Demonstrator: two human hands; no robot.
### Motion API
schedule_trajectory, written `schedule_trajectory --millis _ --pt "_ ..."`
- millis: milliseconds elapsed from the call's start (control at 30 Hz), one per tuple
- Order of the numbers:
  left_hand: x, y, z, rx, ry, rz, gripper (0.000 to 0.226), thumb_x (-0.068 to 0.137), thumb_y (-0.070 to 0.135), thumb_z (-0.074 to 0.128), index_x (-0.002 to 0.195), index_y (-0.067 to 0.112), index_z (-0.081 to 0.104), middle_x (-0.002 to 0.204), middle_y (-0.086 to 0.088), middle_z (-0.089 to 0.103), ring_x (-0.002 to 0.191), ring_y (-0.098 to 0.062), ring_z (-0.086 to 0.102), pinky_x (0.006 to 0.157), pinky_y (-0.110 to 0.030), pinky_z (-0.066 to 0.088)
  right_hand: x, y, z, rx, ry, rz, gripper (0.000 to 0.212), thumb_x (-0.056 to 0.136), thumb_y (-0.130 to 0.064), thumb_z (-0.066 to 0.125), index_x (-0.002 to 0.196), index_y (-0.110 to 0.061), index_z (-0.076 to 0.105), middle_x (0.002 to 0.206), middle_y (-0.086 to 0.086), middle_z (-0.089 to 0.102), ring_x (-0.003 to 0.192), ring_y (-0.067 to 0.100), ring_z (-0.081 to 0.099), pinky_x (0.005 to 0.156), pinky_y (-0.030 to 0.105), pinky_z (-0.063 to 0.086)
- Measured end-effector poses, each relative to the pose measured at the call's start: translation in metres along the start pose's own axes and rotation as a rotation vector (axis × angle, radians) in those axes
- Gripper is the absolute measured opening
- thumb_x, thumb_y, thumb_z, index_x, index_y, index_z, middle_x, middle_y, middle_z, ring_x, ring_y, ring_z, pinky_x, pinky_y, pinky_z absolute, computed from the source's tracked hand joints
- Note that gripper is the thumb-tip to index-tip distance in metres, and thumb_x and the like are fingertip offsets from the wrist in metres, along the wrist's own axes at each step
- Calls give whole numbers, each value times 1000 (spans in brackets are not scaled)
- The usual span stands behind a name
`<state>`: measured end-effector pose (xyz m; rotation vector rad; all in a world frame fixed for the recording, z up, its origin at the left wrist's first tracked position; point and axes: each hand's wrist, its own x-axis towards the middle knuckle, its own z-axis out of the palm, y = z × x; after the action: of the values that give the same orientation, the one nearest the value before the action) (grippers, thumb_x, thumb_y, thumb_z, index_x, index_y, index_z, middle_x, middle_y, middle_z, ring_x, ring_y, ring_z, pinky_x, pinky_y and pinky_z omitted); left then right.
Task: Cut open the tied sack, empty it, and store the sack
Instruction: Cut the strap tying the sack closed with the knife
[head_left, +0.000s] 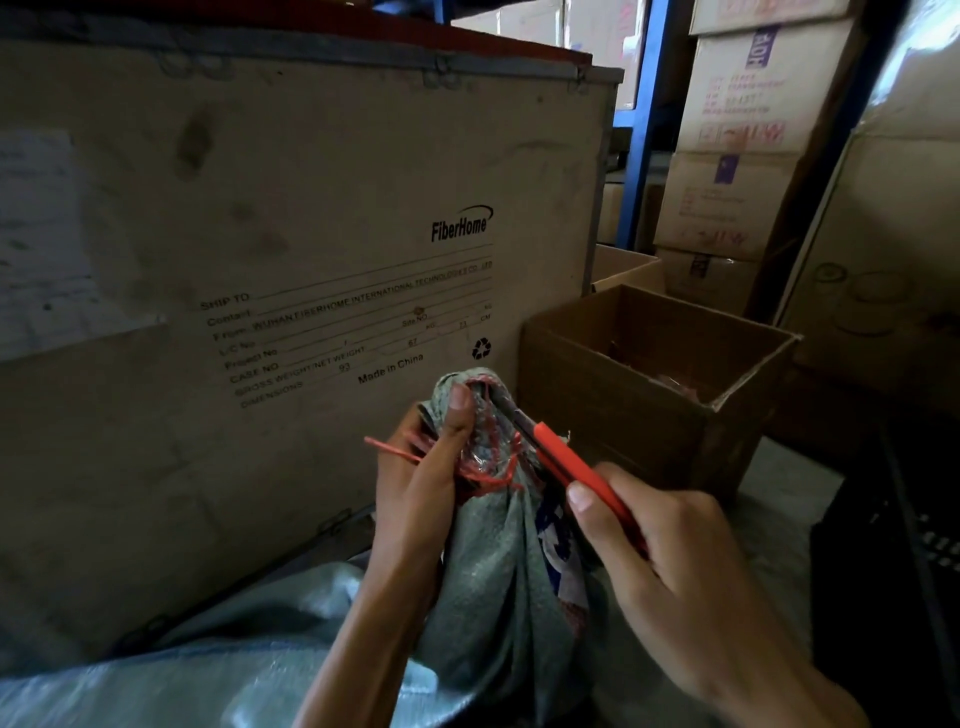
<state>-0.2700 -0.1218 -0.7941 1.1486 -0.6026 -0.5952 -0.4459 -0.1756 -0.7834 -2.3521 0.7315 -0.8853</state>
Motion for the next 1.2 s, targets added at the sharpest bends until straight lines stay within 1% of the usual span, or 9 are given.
schedule_trajectory --millis 200,300,367,433,567,667,833,1033,1200 --pt "4 5 -11 64 80 33 48 84 54 67 85 6 73 75 -21 76 64 -25 74 58 -34 62 -4 4 10 -30 -44 63 48 93 -67 25 100 -36 61 72 -12 67 66 0 65 53 14 45" --pt "11 12 -24 37 185 2 46 91 50 64 70 9 72 60 -7 76 51 -13 71 47 -20 57 -9 13 14 -132 -153 117 47 90 -70 24 99 -41 60 75 -16 64 70 -2 62 60 14 44" --pt "16 17 -32 42 231 -29 49 91 54 62 73 9 71 56 0 74 47 -8 68 43 -16 53 -10 17 13 -161 -210 138 43 90 -69 31 93 -39 60 73 -12 63 68 3 62 65 26 51" --pt "19 21 -36 29 220 -49 51 89 57 62 73 10 71 58 0 74 48 -8 69 43 -18 54 -12 18 9 -47 -164 126 43 85 -71 37 92 -37 63 65 -4 64 58 8 60 56 27 47" --pt "19 16 -36 -55 127 -125 50 87 57 64 79 9 72 75 -12 75 62 -21 72 55 -30 61 -8 15 -11 318 17 114 55 78 -70 50 83 -19 68 53 8 53 44 20 46 42 30 36" --pt "12 12 -25 -20 -17 -161 57 86 58 60 90 3 75 77 -12 76 63 -20 73 56 -29 62 1 13 -19 440 182 142 50 81 -70 57 79 -21 66 49 -3 47 41 11 40 40 12 32" --pt "-17 2 12 29 -388 -136 44 87 45 51 61 24 79 56 1 74 48 -2 69 48 -14 54 13 19 -8 613 169 247 34 64 -56 80 94 -40 72 89 -13 76 79 1 73 66 10 55" --pt "-29 -8 22 131 -277 41 39 89 39 62 110 5 67 88 -5 81 77 -12 78 63 -18 59 17 29 2 527 217 193 34 76 -60 72 92 -30 75 81 -4 77 71 13 75 62 32 62" --pt "-27 -6 13 185 -352 74 30 90 19 66 115 2 68 101 -14 80 88 -24 78 72 -26 62 19 34 -2 511 219 105 29 84 -52 70 96 -26 74 84 3 77 72 20 75 62 41 62"
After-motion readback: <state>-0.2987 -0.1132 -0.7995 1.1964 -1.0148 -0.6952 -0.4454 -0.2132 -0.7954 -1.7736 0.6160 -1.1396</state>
